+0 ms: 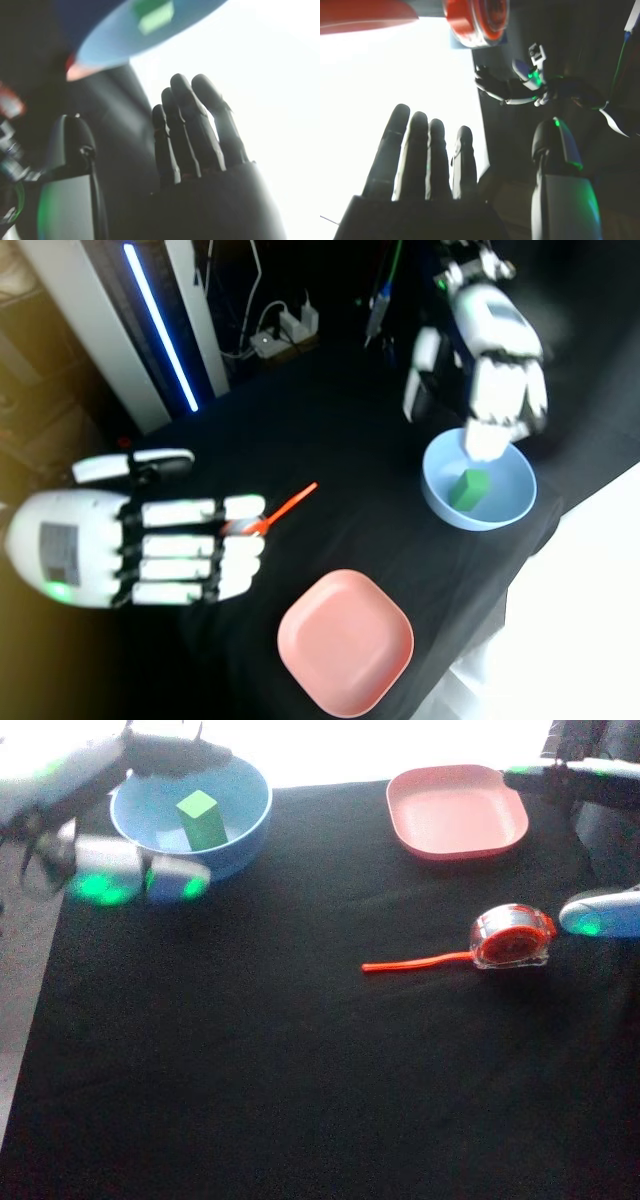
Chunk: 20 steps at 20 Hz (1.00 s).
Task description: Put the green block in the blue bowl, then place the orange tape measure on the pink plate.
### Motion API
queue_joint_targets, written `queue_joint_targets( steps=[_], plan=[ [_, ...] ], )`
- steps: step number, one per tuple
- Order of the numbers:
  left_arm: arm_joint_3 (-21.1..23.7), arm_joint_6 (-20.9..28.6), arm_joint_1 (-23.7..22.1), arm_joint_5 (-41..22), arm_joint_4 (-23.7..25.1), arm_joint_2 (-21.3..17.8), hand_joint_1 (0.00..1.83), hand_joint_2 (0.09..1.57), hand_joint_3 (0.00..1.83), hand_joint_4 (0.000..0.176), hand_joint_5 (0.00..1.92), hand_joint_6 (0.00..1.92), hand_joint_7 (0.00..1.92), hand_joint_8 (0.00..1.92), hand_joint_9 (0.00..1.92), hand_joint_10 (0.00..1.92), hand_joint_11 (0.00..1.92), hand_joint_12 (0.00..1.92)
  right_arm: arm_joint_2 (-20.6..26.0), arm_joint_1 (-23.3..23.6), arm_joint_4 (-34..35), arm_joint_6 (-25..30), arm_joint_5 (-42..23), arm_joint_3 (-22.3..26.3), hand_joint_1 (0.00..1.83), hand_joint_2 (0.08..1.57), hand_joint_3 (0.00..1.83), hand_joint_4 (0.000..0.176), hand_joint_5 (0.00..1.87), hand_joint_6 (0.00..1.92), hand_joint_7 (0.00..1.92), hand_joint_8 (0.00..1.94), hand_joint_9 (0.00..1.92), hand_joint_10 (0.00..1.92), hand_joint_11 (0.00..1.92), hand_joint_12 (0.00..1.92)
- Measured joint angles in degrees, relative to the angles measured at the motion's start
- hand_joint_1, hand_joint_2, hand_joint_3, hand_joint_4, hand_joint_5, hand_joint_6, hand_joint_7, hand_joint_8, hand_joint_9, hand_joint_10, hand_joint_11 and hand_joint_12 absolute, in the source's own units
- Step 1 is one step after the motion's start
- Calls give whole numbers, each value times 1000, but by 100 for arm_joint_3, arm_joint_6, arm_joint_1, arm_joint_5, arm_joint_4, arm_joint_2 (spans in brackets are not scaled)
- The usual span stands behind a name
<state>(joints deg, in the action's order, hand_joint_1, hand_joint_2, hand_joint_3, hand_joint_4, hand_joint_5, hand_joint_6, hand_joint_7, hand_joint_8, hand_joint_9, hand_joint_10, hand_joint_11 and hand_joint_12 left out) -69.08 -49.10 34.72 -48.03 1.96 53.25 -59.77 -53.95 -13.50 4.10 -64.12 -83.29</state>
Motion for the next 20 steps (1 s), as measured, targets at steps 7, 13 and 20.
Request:
queue_joint_targets(
  steps=[7, 13, 20],
  plan=[
    [684, 520, 1867, -1613, -855, -376, 797, 797, 0, 138, 132, 0, 0, 0, 0, 0, 64, 32, -203, 463, -1300, 385, 702, -284, 739, 965, 0, 172, 304, 1, 288, 1, 312, 9, 2, 948],
    [756, 691, 2273, -1886, -1099, -337, 738, 776, 0, 163, 122, 4, 21, 6, 0, 0, 0, 0, -343, 1073, -2433, 413, 1504, -413, 990, 981, 0, 161, 337, 5, 305, 9, 314, 16, 0, 949],
    [756, 734, 2352, -1954, -1141, -334, 823, 807, 6, 156, 142, 8, 40, 8, 0, 0, 0, 0, -481, 1073, -2747, 426, 1899, -531, 1251, 981, 0, 17, 584, 4, 688, 41, 539, 705, 320, 1406]
  ],
)
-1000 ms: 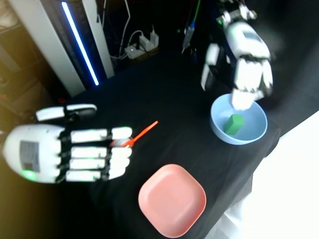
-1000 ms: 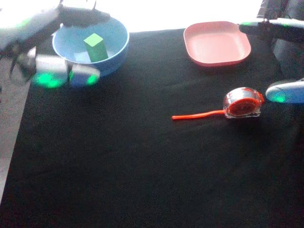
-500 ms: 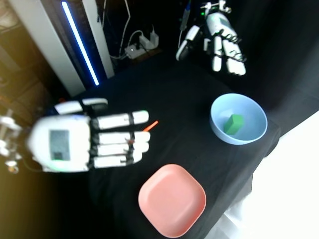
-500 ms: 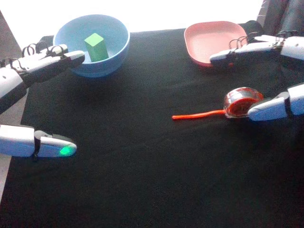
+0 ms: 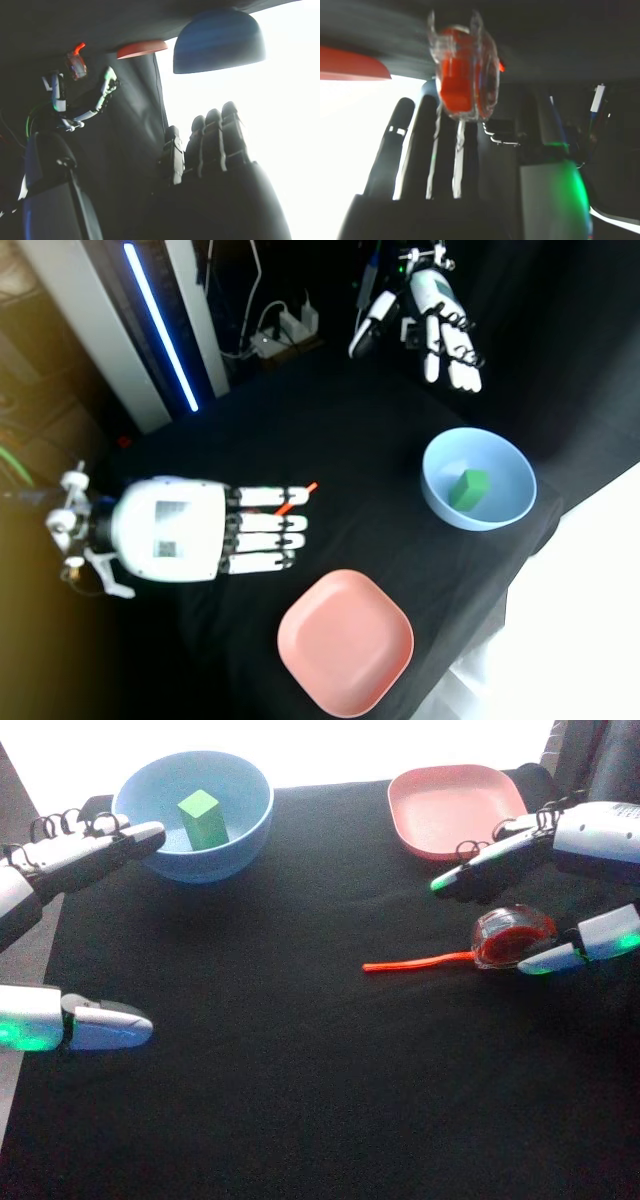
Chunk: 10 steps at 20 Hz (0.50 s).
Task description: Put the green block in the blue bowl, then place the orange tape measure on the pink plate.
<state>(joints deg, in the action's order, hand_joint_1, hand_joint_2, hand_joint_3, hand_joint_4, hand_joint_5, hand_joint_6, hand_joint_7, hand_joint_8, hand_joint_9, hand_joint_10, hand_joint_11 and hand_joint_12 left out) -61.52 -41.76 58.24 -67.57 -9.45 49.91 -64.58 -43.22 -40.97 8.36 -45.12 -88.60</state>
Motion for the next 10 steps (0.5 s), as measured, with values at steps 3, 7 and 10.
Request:
queue_joint_targets(
  steps=[3, 7, 10],
  plan=[
    [17, 26, 76, -13, -46, 0, 814, 814, 8, 168, 141, 6, 53, 10, 0, 0, 16, 7, -9, 0, -39, 2, 111, -39, 1290, 965, 0, 0, 692, 2, 773, 62, 614, 931, 512, 1472],
    [17, 48, 118, -85, -66, 11, 781, 813, 5, 173, 150, 5, 68, 9, 0, 0, 0, 0, -20, 0, -46, 2, 179, -72, 1313, 983, 2, 0, 831, 11, 844, 121, 654, 948, 556, 1428],
    [24, 70, 138, -125, -66, 35, 812, 826, 10, 169, 157, 5, 69, 5, 0, 0, 24, 12, -111, 0, 11, 7, 186, -153, 1330, 978, 0, 0, 912, 4, 833, 475, 684, 1153, 599, 1569]
  ],
)
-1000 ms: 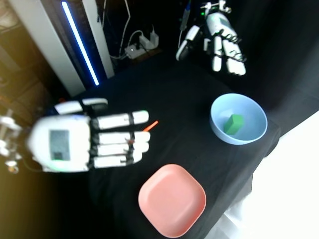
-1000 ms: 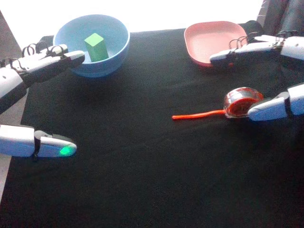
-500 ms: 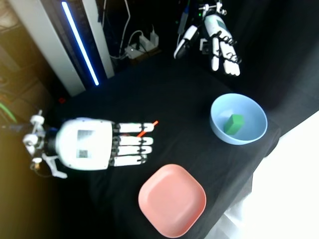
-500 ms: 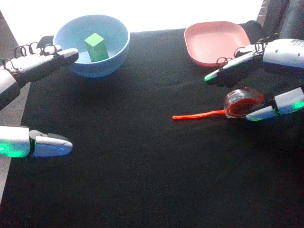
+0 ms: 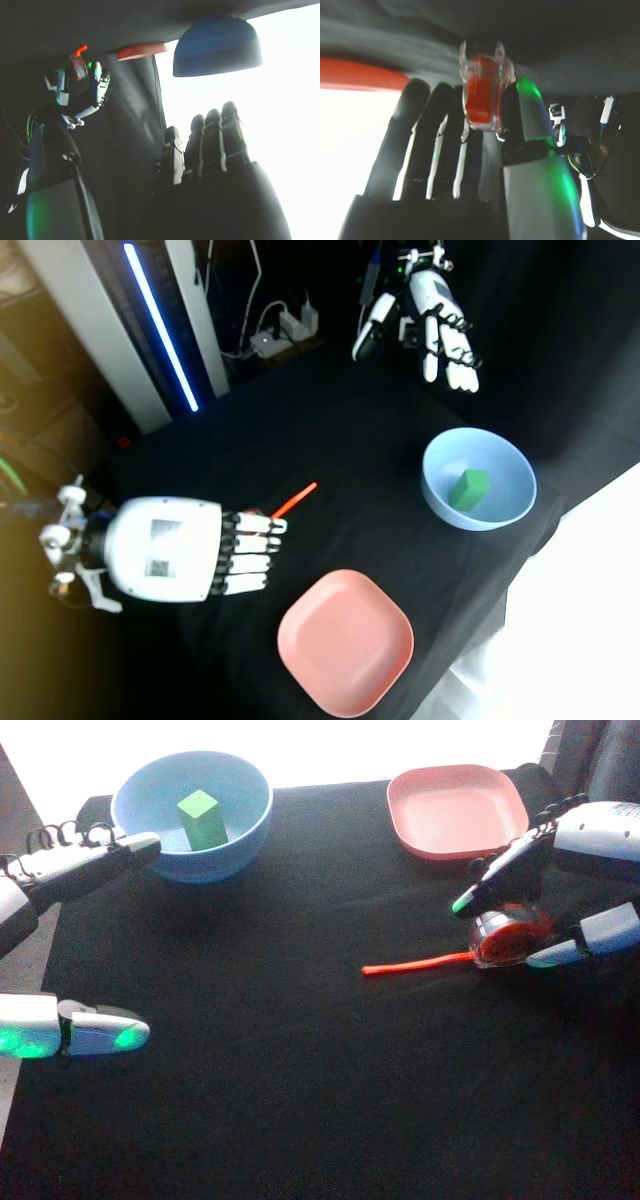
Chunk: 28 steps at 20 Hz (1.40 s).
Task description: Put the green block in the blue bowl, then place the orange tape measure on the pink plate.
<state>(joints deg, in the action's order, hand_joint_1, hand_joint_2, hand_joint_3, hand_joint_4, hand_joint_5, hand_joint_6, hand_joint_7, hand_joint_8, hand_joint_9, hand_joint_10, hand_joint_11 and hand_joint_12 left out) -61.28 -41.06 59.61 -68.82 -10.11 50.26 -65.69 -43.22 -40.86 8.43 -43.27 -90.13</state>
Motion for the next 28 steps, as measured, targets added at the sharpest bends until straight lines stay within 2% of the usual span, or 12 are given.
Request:
queue_joint_targets(
  steps=[1, 2, 4, 8, 11, 13, 14, 16, 17, 20, 27, 28],
  plan=[
    [0, 4, 2, -11, 0, 0, 792, 832, 11, 159, 164, 7, 74, 6, 0, 0, 37, 19, -28, 0, 35, 0, 4, -11, 1294, 1043, 6, 0, 1127, 338, 1011, 950, 816, 1139, 719, 1539],
    [0, 7, 0, -26, -7, 0, 787, 834, 11, 154, 166, 7, 75, 6, 0, 0, 41, 21, -50, 0, 72, 9, 7, -11, 1282, 1059, 1, 0, 1154, 460, 1050, 1032, 898, 1112, 784, 1521],
    [0, 15, 2, -55, -9, 0, 783, 832, 9, 158, 171, 6, 78, 5, 0, 0, 31, 20, -52, 0, 81, 11, -4, -11, 1394, 1030, 0, 0, 1189, 431, 1154, 701, 1108, 1065, 952, 1335],
    [42, 22, 155, -83, -103, 0, 818, 852, 14, 148, 165, 0, 69, 0, 16, 5, 99, 63, -50, 0, 278, -2, -13, -9, 1307, 1053, 0, 0, 1108, 600, 1148, 912, 979, 1104, 745, 1461],
    [55, 37, 195, -138, -151, 0, 846, 856, 0, 145, 180, 7, 80, 5, 11, 3, 3, 346, -24, 0, 538, -13, -160, 50, 1218, 1004, 0, 0, 1264, 494, 1141, 1875, 1299, 1902, 1413, 1914],
    [57, 37, 216, -177, -157, 0, 835, 858, 0, 133, 191, 1, 89, 1, 0, 0, 0, 267, 118, 0, 868, -7, -599, 131, 1229, 1016, 0, 0, 1264, 433, 1135, 1154, 1096, 1758, 1110, 1909],
    [66, 37, 216, -177, -175, 0, 835, 858, 0, 133, 191, 1, 89, 1, 0, 0, 0, 267, 168, 0, 1051, -7, -741, 131, 1229, 1016, 0, 0, 1264, 433, 1135, 1154, 1096, 1758, 1110, 1909],
    [66, 37, 216, -181, -170, 0, 820, 849, 0, 129, 205, 2, 101, 1, 14, 2, 0, 337, 240, 7, 1447, -101, -946, 122, 1279, 1010, 0, 0, 1166, 720, 1369, 302, 1189, 1631, 1153, 1775],
    [66, 37, 223, -181, -192, 0, 814, 843, 0, 110, 221, 4, 108, 2, 25, 4, 0, 395, 245, 186, 1438, -243, -951, 39, 1279, 1011, 0, 0, 1147, 725, 1383, 285, 1170, 1154, 1065, 1379],
    [72, 39, 275, -212, -186, 0, 830, 842, 0, 111, 221, 2, 115, 1, 47, 5, 0, 407, -35, 896, 1600, -437, -765, -522, 1406, 1019, 2, 0, 1013, 885, 1310, 310, 1209, 751, 1099, 786],
    [70, 39, 275, -186, -199, 0, 876, 834, 0, 113, 218, 0, 104, 3, 73, 11, 0, 451, -1298, 1598, 811, -450, 839, -1908, 1404, 1027, 2, 0, 989, 944, 1433, 0, 1150, 921, 1057, 900],
    [70, 39, 275, -175, -210, 0, 833, 842, 1, 95, 199, 1, 93, 1, 56, 4, 0, 361, -1515, 1731, 476, -439, 1248, -2159, 1409, 1011, 4, 0, 1083, 695, 1464, 3, 1137, 973, 1072, 976]
  ],
)
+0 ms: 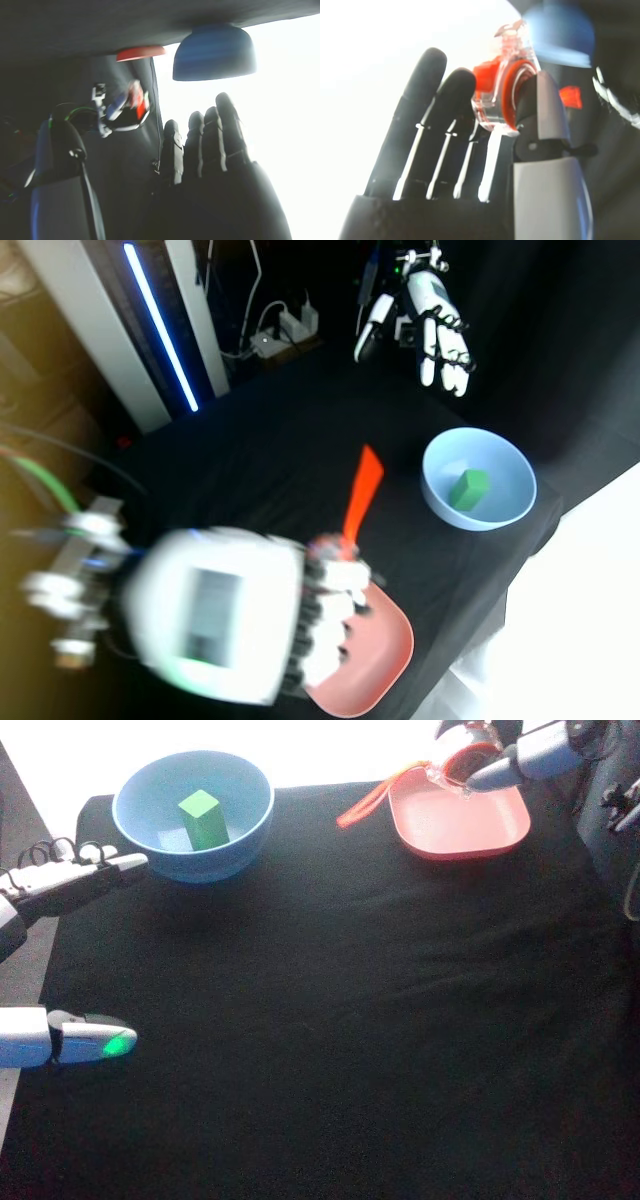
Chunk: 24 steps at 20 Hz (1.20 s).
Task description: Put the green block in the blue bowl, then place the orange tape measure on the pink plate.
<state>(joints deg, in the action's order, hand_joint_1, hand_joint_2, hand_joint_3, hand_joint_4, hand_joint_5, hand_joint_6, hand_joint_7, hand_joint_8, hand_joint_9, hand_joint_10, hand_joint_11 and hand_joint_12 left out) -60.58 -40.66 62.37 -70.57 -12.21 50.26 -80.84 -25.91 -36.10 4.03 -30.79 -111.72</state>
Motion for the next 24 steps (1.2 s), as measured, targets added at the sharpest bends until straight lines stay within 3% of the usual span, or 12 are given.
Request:
queue_joint_targets(
  steps=[2, 3, 5, 6, 7, 9, 13, 14, 15, 20, 21, 24],
  plan=[
    [-7, 2, 0, -4, 9, 20, 813, 847, 2, 85, 189, 2, 83, 2, 38, 4, 0, 284, -153, 63, -363, 9, 330, -144, 1412, 1002, 1, 0, 1197, 454, 1482, 11, 1100, 1033, 976, 1083],
    [-4, 0, 0, 11, 20, 31, 795, 853, 3, 83, 194, 2, 76, 2, 32, 1, 0, 369, -251, 74, -664, 13, 555, -216, 1428, 1007, 0, 0, 1111, 533, 1436, 46, 1220, 818, 763, 1121],
    [-7, 2, -7, 9, 44, 31, 775, 869, 7, 83, 197, 1, 63, 1, 16, 6, 0, 298, -317, 72, -981, 22, 758, -216, 1189, 895, 0, 0, 710, 30, 943, 1, 923, 194, 526, 984],
    [-7, 2, -7, 2, 33, 31, 775, 869, 7, 83, 197, 1, 63, 1, 16, 6, 0, 298, -332, 72, -1086, 55, 809, -216, 1189, 895, 0, 0, 710, 30, 943, 1, 923, 194, 526, 984],
    [-7, 4, -7, 4, 22, 31, 762, 867, 4, 90, 192, 0, 60, 0, 15, 5, 0, 286, -341, 72, -1174, 122, 820, -219, 873, 816, 0, 142, 155, 0, 188, 0, 332, 7, 42, 1213],
    [-7, 4, -7, 2, 28, 31, 798, 871, 6, 84, 191, 0, 57, 0, 12, 3, 0, 280, -341, 74, -1351, 238, 844, -223, 827, 809, 0, 169, 30, 0, 63, 0, 186, 1, 8, 1100],
    [-4, 20, -4, -57, 26, 31, 785, 874, 3, 83, 199, 6, 63, 7, 21, 5, 0, 260, -315, 72, -1252, 299, 793, -116, 752, 793, 0, 176, 0, 0, 0, 0, 22, 3, 0, 945],
    [-4, 20, 0, -92, 22, 31, 776, 874, 3, 80, 196, 4, 74, 11, 29, 8, 0, 259, -240, 72, -1027, 299, 748, 31, 745, 788, 1, 176, 0, 0, 0, 0, 4, 0, 0, 773],
    [44, 20, 0, -179, 4, 22, 799, 861, 0, 83, 148, 0, 88, 5, 38, 6, 0, 234, -7, 72, -726, 313, 437, 352, 685, 810, 2, 176, 0, 0, 0, 0, 0, 0, 0, 125],
    [203, 28, 151, -861, -72, -184, 787, 854, 0, 135, 86, 3, 71, 1, 94, 5, 0, 358, 1128, -424, 1292, 61, -1279, 1447, 748, 796, 0, 176, 0, 0, 0, 0, 0, 0, 0, 0],
    [208, 28, 179, -1158, -114, -208, 754, 869, 2, 174, 104, 3, 56, 2, 90, 1, 0, 380, 1309, -887, 1823, -57, -1698, 1714, 703, 779, 0, 176, 0, 0, 0, 0, 0, 0, 0, 0],
    [293, 20, 227, -1572, -46, -232, 691, 897, 11, 169, 119, 0, 104, 4, 86, 0, 0, 457, 1580, -1799, 2837, -286, -2588, 2378, 753, 798, 0, 176, 0, 0, 0, 0, 0, 0, 0, 0]
  ],
)
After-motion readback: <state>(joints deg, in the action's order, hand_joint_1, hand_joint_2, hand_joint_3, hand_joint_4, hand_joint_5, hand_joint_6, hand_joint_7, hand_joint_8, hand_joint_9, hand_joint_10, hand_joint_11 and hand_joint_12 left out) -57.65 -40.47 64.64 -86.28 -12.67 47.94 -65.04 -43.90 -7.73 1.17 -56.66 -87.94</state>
